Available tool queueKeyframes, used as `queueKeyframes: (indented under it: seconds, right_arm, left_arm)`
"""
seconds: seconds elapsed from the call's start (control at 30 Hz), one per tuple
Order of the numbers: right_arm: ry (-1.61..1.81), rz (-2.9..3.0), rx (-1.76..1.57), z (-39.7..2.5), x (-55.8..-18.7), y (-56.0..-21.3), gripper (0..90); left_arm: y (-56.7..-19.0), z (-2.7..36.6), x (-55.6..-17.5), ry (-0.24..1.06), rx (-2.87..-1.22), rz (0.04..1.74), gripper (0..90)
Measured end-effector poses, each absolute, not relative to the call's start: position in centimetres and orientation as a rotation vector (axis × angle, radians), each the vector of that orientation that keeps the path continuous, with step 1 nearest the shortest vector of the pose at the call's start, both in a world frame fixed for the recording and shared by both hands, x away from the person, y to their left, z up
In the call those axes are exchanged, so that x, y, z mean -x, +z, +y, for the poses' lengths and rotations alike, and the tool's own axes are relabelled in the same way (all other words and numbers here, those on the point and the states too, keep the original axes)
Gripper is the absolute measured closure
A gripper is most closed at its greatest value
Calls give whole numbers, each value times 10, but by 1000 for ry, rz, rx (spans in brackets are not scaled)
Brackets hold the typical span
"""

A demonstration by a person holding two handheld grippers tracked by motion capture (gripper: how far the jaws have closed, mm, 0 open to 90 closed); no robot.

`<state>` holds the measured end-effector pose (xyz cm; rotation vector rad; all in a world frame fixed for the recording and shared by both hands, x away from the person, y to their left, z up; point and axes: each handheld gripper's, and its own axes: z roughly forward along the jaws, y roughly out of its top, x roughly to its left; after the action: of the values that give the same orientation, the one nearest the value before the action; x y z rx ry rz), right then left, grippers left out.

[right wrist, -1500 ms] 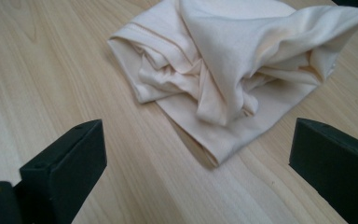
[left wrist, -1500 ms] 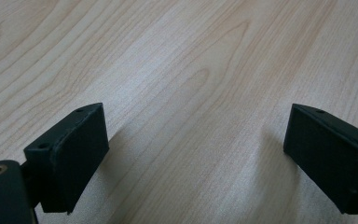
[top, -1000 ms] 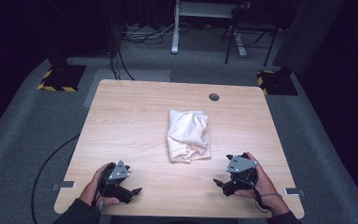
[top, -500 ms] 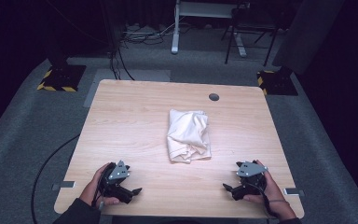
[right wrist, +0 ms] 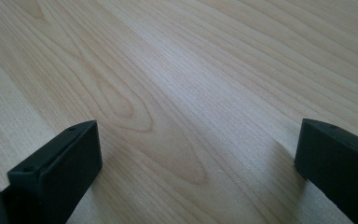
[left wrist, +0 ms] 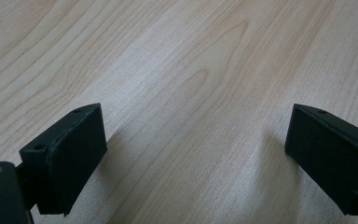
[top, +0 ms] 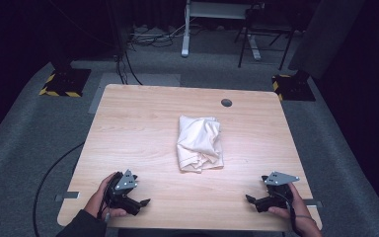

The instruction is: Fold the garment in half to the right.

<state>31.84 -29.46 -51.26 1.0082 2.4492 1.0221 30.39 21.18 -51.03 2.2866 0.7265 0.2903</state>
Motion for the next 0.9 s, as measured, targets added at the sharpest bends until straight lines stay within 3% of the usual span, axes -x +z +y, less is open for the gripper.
queueKeyframes:
  seconds: [0.9]
  right_arm:
    - [1018, 2438, -1026, -292, -319, -513, 1]
  left_arm:
    - [-510, 212, -304, 291, -2287, 727, 52]
